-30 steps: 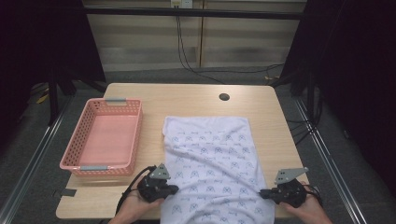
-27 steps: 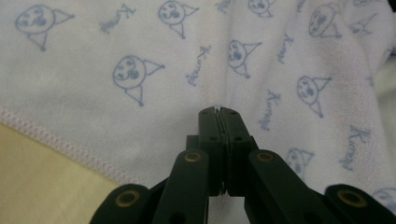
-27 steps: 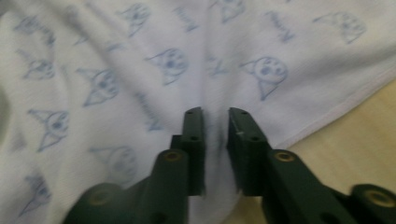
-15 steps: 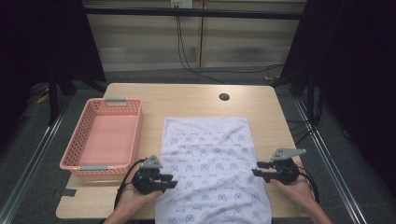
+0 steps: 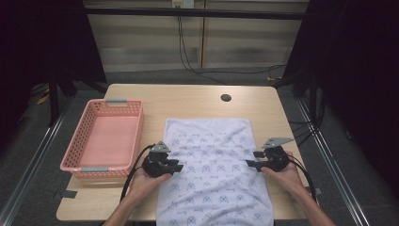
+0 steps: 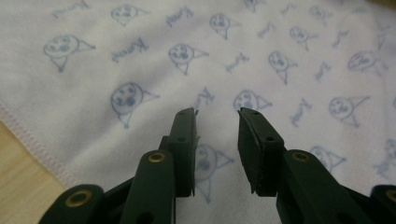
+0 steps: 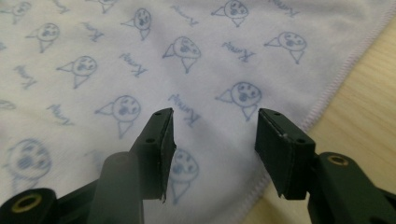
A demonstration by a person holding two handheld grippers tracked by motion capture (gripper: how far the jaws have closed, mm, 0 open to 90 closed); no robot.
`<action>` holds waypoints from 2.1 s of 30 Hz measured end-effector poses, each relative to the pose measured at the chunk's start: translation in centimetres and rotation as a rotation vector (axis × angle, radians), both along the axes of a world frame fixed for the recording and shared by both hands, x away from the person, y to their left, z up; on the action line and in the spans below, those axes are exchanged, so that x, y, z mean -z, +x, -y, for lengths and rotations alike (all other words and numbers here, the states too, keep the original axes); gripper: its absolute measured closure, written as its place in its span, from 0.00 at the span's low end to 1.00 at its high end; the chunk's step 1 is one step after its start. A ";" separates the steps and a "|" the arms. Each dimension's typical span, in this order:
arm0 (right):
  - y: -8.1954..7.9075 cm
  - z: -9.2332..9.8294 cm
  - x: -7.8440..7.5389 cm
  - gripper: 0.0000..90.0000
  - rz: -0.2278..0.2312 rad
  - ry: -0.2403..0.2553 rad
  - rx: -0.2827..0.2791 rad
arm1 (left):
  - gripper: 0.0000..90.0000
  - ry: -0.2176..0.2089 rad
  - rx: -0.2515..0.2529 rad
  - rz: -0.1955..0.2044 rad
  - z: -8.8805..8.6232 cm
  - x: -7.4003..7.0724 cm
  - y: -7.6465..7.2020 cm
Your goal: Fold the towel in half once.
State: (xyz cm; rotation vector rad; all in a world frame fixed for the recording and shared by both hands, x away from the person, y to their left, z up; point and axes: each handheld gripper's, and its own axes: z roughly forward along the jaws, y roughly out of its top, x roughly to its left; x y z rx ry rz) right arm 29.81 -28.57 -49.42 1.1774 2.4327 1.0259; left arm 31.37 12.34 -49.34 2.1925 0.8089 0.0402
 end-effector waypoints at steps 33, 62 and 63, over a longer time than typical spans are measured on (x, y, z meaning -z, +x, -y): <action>-7.1 1.2 -2.0 0.61 -0.007 0.001 -0.055 | 0.71 -0.024 0.144 -0.041 0.0 -1.2 -6.1; 1.9 2.3 0.5 0.97 -0.037 0.041 0.030 | 0.47 0.029 -0.170 0.019 0.8 0.5 4.3; 1.9 2.5 0.5 0.97 -0.028 0.039 0.026 | 0.47 0.030 -0.171 0.022 0.8 0.5 4.3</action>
